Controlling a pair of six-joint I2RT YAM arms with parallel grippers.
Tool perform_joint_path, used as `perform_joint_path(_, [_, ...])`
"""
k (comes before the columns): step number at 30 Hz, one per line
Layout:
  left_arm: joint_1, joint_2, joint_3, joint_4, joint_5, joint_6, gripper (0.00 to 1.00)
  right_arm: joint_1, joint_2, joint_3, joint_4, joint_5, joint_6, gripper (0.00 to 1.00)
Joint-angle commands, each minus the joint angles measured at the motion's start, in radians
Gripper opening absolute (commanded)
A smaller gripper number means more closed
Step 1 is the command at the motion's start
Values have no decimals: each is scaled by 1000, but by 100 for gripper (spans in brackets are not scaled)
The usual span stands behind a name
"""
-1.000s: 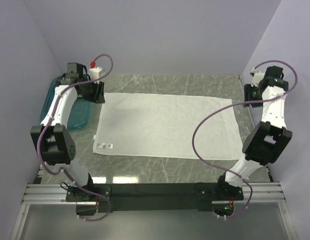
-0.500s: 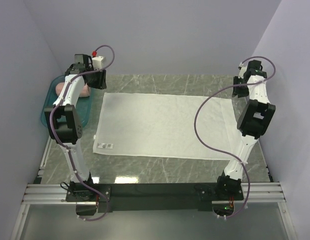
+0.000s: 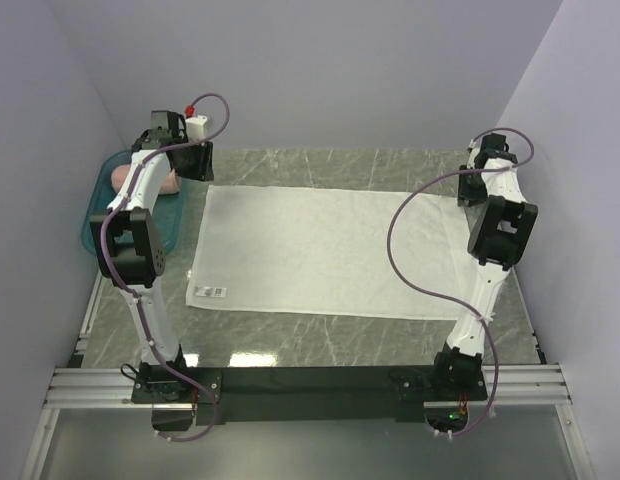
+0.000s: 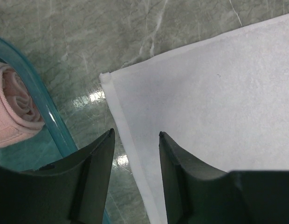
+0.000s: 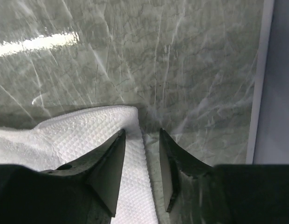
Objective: Roll the towels
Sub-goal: Fold the towel
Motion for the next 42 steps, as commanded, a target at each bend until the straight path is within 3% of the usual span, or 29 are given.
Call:
perform_joint_path(1, [-5, 8, 13, 2, 1, 2, 49, 14, 11, 61, 47, 31, 19, 43])
perform_joint_path(8, [-5, 37, 44, -23, 13, 3, 49, 13, 4, 58, 33, -51, 34, 44])
perform_joint_path(18, [-5, 80, 99, -34, -4, -34, 50, 1, 27, 58, 50, -25, 11, 43])
perform_joint_path(28, [-8, 176, 199, -100, -102, -37, 53, 1, 74, 84, 44, -44, -9, 38])
perform_joint_path(32, [-7, 196, 213, -97, -96, -49, 54, -1, 85, 78, 39, -50, -18, 17])
perform_joint_path(34, [-7, 207, 221, -97, -101, -55, 54, -3, 93, 90, 30, -61, -21, 1])
perform_joint_path(42, [-8, 290, 310, -66, -140, -74, 49, -12, 33, 41, 81, -64, -44, 0])
